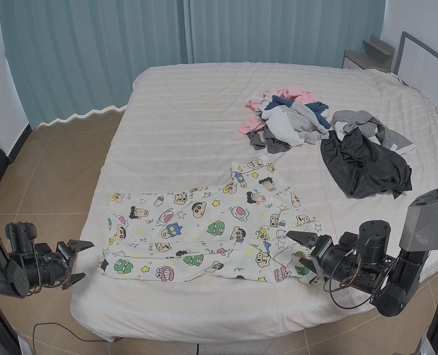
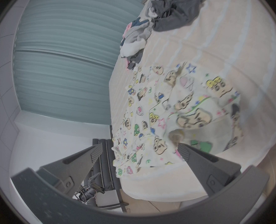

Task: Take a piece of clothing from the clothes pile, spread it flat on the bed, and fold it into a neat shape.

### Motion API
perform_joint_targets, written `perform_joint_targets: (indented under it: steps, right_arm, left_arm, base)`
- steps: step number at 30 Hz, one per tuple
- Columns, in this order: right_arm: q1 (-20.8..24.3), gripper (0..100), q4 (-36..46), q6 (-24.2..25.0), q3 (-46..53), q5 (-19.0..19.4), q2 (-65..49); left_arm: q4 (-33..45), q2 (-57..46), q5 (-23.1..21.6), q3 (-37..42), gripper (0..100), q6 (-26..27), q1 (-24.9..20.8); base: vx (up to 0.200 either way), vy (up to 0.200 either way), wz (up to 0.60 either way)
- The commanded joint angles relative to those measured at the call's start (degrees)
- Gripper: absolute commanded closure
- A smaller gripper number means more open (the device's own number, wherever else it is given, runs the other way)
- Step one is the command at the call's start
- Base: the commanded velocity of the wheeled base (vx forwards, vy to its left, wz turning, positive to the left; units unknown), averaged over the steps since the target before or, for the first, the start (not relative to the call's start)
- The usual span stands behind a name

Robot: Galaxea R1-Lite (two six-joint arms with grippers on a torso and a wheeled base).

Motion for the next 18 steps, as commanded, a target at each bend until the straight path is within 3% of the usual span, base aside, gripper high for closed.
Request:
perform_joint_targets:
  steps: [1, 4, 9, 15, 18]
  right_arm:
    - [3.4, 0, -0.1, -0.1, -2.2, -3.4, 5.9]
    - [3.6, 0, -0.1, -1.1, -4.9, -8.4, 8.8]
    - [4.0, 0, -0.2, -8.3, -6.4, -9.6, 11.7]
    - [5.4, 0, -0.2, -10.7, -7.4, -13.3, 11.6]
    - [5.4, 0, -0.2, -12.6, -9.4, -13.4, 11.4]
  left_arm:
    - [-0.3, 2.3, 0.1, 0.9, 0, 2.2, 0.1]
    - [-0.3, 2.6, 0.0, 1.1, 0, 3.3, 0.1]
    - [-0.3, 2.6, 0.0, 1.1, 0, 3.3, 0.1]
    - [-0.3, 2.6, 0.0, 1.2, 0, 3.3, 0.1]
    - [-0.3, 2.6, 0.0, 1.2, 0, 3.3, 0.2]
  base:
    - [0.000, 0.000, 0.00]
    - [0.000, 0.000, 0.00]
    - [0.000, 0.000, 0.00]
    - [0.000, 0.000, 0.00]
    - [0.000, 0.000, 0.00]
